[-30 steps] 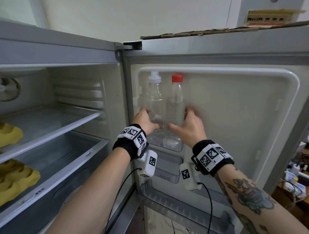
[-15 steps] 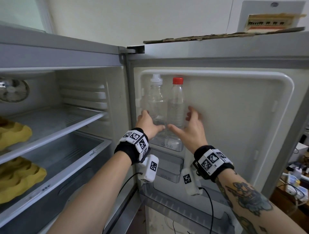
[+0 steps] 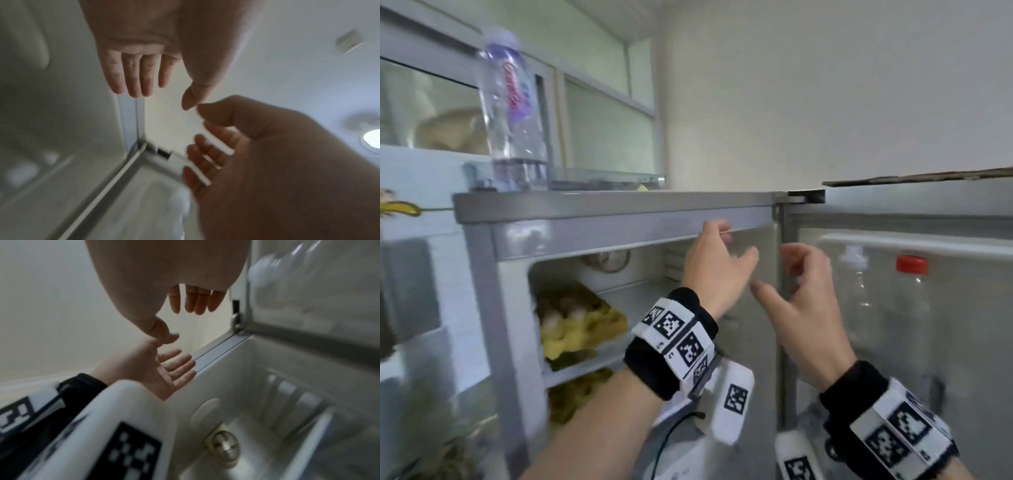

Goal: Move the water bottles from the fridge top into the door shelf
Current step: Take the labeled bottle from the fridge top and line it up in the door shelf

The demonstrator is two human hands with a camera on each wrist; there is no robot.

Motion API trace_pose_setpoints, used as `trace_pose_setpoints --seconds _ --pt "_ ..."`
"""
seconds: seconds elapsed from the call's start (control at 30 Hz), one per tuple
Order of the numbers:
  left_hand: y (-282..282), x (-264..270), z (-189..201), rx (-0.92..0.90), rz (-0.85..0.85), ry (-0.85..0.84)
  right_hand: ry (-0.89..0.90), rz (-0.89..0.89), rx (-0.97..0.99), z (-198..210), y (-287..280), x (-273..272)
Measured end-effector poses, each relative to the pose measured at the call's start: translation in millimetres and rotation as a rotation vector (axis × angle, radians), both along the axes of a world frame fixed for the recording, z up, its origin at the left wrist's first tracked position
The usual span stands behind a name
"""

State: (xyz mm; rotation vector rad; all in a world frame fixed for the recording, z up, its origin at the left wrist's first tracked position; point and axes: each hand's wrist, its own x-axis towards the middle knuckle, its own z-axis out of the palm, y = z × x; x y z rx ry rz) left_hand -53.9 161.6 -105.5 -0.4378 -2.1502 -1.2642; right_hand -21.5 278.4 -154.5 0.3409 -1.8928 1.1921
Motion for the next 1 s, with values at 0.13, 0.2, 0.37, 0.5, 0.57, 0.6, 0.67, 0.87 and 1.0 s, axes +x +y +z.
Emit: trace_pose_setpoints --seconds 0.13,0.2,0.37,0.5,0.57,0.6,0.67,0.87,1.0 --pt "-61.0 30.2 56.1 0.022 0.123 0.114 0.008 0.205 0.044 41.9 -59.1 -8.2" --pt "-88.0 47.1 81.3 0.037 0.193 0.160 0.039 0.282 0.038 66.6 -83.1 -8.5" --pt "-140.6 76.6 133.6 0.089 0.392 0.239 0.069 0.417 0.067 120.9 -126.0 -7.8" --pt "-178.8 76.8 161.8 0.092 0.580 0.043 -0.006 0.436 0.185 158.8 -161.2 -12.6" --pt "-191.7 73.1 166.1 0.044 0.621 -0.111 -0.076 0.465 0.256 176.3 -177.1 -13.6" --pt "-197.8 68.1 166.9 0.042 0.617 -0.146 -0.113 0.469 0.307 183.3 -183.7 -13.2" --pt "-207.2 59.4 167.5 0.060 0.576 -0.166 -0.162 0.453 0.419 196.0 -193.9 -11.5" --pt "-212.6 44.6 158.8 0.052 0.489 -0.292 -0.182 0.486 0.589 205.6 -214.5 -13.0" --pt "-202.7 44.0 156.7 -0.070 0.519 -0.124 -0.083 0.533 0.468 196.7 -211.8 -23.8"
